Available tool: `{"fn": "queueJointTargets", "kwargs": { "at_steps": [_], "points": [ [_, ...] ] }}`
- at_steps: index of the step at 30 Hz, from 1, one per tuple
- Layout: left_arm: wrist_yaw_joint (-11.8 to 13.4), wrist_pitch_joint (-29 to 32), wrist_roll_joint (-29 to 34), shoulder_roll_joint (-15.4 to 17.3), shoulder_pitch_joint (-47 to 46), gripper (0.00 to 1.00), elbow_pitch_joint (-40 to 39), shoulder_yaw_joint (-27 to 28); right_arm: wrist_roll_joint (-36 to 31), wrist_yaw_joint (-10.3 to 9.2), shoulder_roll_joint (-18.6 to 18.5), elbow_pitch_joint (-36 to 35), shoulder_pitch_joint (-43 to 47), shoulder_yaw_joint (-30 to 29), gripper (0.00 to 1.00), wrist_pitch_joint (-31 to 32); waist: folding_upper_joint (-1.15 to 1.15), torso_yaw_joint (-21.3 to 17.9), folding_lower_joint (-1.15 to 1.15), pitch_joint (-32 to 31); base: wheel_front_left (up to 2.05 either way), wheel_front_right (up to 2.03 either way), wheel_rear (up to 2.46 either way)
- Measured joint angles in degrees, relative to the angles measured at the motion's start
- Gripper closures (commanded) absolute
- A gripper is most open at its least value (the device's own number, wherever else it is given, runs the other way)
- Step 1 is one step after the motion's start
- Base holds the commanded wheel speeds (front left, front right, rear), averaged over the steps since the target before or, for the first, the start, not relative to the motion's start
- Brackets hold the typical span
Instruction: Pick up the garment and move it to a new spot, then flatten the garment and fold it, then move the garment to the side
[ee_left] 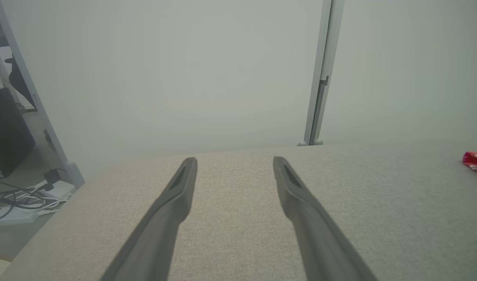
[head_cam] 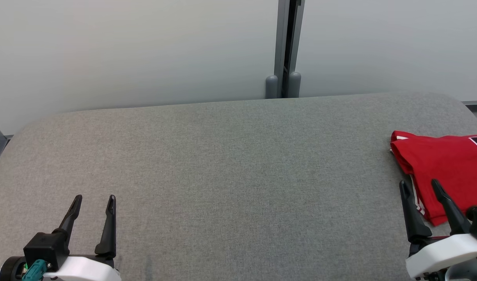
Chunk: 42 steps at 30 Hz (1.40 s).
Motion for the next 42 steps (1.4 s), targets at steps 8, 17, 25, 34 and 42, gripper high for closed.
{"fn": "queueJointTargets", "kwargs": {
  "at_steps": [8, 17, 25, 34, 42],
  "points": [
    [0.29, 0.41, -0.45, 0.19, -0.01, 0.0, 0.16, -0.14, -0.05, 0.0, 0.34, -0.19, 0.54, -0.19, 0.0, 0.12, 0.0, -0.14, 0.0, -0.15, 0.0, 0.0, 0.0],
    [0.54, 0.49, -0.69, 0.35, -0.01, 0.0, 0.26, -0.35, 0.01, 0.0, 0.55, -0.14, 0.54, -0.05, 0.0, 0.13, 0.0, -0.29, 0.0, -0.28, 0.0, 0.0, 0.0],
    [0.89, 0.66, -1.11, 0.49, -0.03, 0.0, 0.58, -0.51, 0.04, 0.0, 0.63, -0.03, 0.54, 0.04, 0.0, 0.15, 0.0, -0.44, 0.0, -0.31, 0.0, 0.0, 0.0],
    [1.02, 0.67, -1.48, 0.75, -0.09, 0.0, 0.94, -0.87, 0.04, 0.0, 0.65, 0.16, 0.54, 0.42, 0.0, 0.24, 0.0, -0.53, 0.0, -0.28, 0.0, 0.0, 0.0],
    [1.45, 0.65, -1.49, 1.09, -0.18, 0.0, 1.18, -1.1, 0.02, 0.0, 0.56, 0.22, 0.54, 0.59, 0.0, 0.31, 0.0, -0.41, 0.0, -0.11, 0.0, 0.0, 0.0]
  ]
}}
